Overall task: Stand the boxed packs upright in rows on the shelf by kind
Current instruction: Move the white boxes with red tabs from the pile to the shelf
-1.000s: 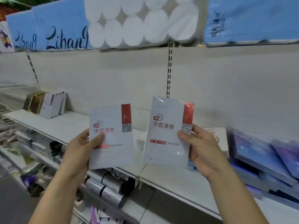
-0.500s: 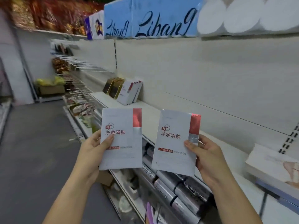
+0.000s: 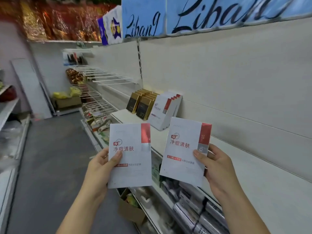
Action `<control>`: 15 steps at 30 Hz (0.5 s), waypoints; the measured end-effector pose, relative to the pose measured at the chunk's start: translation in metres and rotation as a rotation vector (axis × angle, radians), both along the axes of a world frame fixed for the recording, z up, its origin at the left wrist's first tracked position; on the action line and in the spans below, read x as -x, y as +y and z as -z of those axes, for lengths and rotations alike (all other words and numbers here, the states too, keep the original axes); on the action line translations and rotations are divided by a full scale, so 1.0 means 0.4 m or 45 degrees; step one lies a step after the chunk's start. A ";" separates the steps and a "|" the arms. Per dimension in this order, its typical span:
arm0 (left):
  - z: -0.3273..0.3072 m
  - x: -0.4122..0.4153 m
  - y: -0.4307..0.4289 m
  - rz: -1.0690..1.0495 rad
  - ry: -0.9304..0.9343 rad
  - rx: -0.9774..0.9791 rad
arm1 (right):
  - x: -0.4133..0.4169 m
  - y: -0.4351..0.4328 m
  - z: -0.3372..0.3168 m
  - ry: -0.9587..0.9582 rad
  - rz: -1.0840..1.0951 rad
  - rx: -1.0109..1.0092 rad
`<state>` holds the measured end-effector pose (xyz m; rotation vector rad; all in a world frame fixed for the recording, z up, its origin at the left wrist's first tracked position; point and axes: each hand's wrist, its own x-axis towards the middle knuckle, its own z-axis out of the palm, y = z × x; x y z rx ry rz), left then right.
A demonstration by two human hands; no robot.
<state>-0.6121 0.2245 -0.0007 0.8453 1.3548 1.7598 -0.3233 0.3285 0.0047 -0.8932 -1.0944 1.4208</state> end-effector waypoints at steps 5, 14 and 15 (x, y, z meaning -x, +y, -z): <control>0.031 0.194 0.147 0.087 -0.037 -0.010 | 0.184 0.095 0.015 -0.038 0.105 -0.013; 0.049 0.480 0.402 0.429 -0.144 -0.008 | 0.470 0.200 0.000 -0.066 0.420 0.039; 0.049 0.496 0.432 0.464 -0.147 -0.005 | 0.489 0.212 -0.002 -0.081 0.464 0.038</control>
